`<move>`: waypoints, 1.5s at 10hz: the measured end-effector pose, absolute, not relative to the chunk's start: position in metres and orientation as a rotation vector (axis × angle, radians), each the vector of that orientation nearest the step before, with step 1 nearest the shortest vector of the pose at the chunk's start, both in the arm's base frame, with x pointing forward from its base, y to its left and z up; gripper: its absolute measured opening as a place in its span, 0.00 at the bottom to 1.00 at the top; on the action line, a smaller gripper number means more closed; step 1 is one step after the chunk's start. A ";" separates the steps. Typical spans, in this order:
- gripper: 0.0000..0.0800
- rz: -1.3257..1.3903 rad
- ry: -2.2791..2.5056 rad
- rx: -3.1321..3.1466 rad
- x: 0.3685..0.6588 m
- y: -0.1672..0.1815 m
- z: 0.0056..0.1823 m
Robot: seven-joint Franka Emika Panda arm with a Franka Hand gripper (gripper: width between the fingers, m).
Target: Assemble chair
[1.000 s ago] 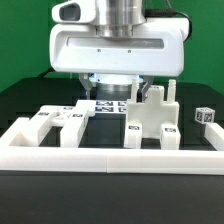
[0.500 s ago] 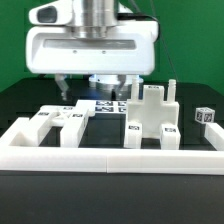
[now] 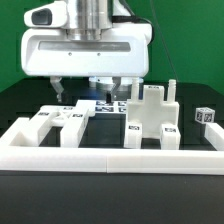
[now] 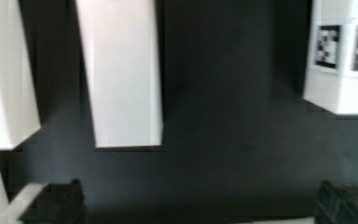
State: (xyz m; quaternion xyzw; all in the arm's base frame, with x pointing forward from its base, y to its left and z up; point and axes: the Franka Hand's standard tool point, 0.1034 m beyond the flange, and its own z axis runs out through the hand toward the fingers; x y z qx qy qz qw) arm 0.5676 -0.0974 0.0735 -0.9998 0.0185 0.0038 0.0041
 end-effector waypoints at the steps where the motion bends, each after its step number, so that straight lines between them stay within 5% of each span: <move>1: 0.81 0.023 0.014 -3.139 0.555 -0.107 0.065; 15: 0.81 0.055 -0.084 -3.166 0.535 -0.112 0.012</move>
Offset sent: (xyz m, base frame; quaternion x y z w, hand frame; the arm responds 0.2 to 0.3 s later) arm -0.0155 -0.0091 -0.0154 0.0146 0.0254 -0.0295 0.9991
